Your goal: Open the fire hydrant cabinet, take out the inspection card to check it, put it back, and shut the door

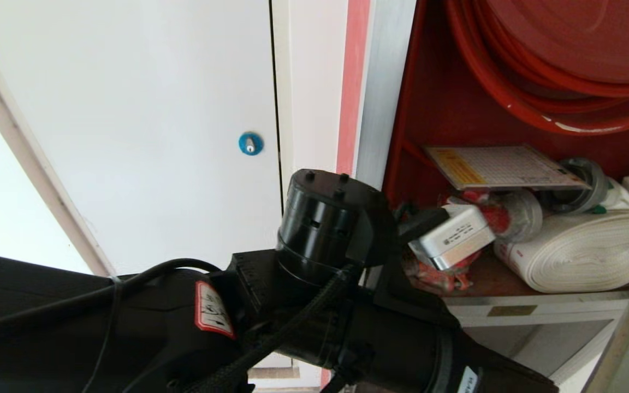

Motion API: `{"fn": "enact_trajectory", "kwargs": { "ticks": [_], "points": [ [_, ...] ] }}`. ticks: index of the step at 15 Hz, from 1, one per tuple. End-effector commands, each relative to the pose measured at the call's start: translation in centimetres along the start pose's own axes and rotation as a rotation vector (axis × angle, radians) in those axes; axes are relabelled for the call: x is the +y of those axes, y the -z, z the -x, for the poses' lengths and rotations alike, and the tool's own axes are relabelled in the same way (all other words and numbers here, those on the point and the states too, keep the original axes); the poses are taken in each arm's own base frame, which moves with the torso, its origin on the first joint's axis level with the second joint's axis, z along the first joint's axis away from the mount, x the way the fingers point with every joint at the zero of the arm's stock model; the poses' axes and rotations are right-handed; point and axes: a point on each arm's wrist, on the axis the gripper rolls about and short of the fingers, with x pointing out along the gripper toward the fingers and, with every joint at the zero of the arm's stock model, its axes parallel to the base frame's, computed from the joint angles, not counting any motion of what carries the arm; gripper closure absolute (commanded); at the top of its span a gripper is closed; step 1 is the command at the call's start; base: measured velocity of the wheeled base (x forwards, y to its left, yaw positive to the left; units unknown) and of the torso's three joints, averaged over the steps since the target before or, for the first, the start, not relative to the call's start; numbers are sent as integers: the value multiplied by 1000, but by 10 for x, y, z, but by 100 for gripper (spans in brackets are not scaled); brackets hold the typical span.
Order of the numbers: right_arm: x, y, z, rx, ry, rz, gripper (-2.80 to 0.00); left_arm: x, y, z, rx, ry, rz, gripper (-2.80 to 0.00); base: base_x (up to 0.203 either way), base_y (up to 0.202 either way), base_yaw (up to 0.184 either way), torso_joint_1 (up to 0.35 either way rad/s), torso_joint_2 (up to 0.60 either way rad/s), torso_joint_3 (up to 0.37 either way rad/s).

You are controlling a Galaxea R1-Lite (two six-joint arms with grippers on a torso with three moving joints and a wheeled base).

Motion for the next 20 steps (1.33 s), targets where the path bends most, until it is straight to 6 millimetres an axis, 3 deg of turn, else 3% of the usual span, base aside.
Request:
{"fn": "enact_trajectory", "kwargs": {
  "ticks": [1, 4, 9, 14, 20],
  "points": [
    [0, 0, 0, 2, 0, 2, 0, -1, 1, 17, -14, -23, 0, 0, 0, 0, 0, 0, 0, 0],
    [0, 0, 0, 2, 0, 2, 0, 4, 17, 50, -10, -101, 11, 0, 0, 0, 0, 0, 0, 0],
    [0, 0, 0, 2, 0, 0, 0, 13, 29, 137, -120, -333, 24, 0, 0, 0, 0, 0, 0, 0],
    [0, 0, 0, 2, 0, 0, 0, -10, 48, 204, -230, -553, -47, 0, 0, 0, 0, 0, 0, 0],
    [0, 0, 0, 0, 0, 1, 0, -70, 60, 258, -406, -818, -219, 0, 0, 0, 0, 0, 0, 0]
  ]
}}
